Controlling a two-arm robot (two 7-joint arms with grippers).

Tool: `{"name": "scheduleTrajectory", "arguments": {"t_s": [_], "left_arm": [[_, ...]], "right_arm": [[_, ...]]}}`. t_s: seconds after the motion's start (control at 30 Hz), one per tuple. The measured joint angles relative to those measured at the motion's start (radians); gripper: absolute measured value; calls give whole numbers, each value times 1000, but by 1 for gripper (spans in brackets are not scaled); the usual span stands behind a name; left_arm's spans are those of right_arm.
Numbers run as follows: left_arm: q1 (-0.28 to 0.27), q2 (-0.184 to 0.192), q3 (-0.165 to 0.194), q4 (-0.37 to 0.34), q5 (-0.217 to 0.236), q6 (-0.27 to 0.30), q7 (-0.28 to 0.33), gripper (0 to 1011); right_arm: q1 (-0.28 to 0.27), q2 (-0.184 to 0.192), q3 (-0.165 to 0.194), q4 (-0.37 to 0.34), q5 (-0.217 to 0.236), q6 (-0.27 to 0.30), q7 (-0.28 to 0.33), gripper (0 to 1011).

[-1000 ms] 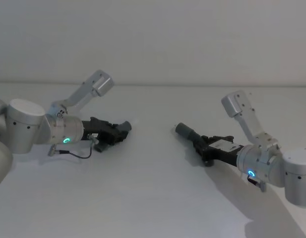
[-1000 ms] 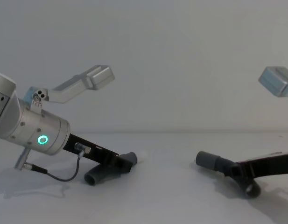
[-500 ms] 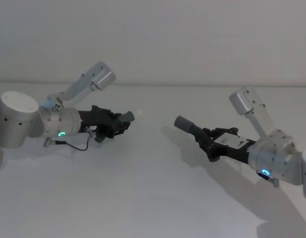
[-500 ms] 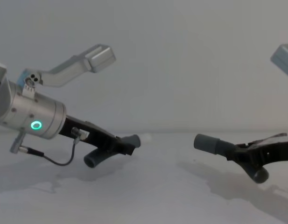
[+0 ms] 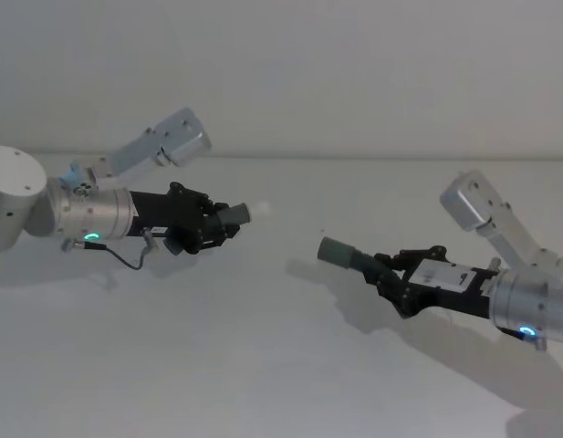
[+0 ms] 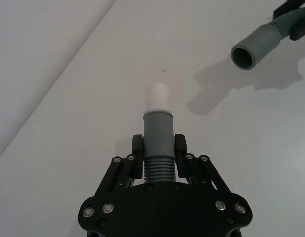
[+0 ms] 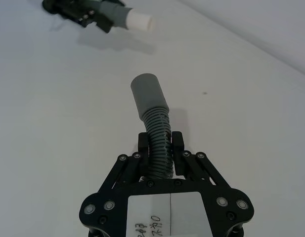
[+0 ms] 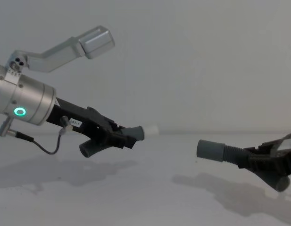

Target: Use both hands to pick up one end of the pipe from the table, align the ends, and insert them.

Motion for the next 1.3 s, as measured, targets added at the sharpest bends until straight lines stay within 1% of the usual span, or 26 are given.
{"name": "scheduleTrajectory", "arguments": {"t_s": [0.1, 0.13, 0.23, 0.3, 0.33, 0.43, 0.47, 0.63, 0.9, 1.3], "left_arm": [[-11, 11, 10, 0, 3, -23, -31, 365], [-17, 18, 16, 0, 4, -37, -50, 365], [-30, 30, 28, 0, 7, -68, -92, 365], [-37, 35, 36, 1, 8, -81, -112, 365], [-43, 40, 43, 2, 9, -96, -133, 365], [-51, 47, 52, 3, 9, -114, -160, 365], [-57, 52, 58, 3, 10, -127, -179, 365], [-74, 63, 77, 3, 10, -160, -230, 365], [-91, 73, 97, -3, 11, -186, -274, 365], [-106, 76, 115, -2, 4, -212, -309, 365]], "right_arm": [[-1, 16, -4, -4, 5, -12, 25, 264], [-1, 26, -6, -8, 9, -20, 42, 264], [-1, 41, -9, -15, 15, -34, 66, 264], [-1, 47, -10, -19, 18, -39, 75, 264], [-1, 52, -12, -24, 22, -43, 82, 264], [-1, 59, -13, -31, 27, -48, 92, 264], [-1, 62, -13, -36, 31, -52, 97, 264], [-1, 68, -15, -48, 39, -56, 105, 264], [1, 77, -20, -67, 52, -61, 113, 264], [6, 83, -37, -82, 61, -63, 119, 264]]}}
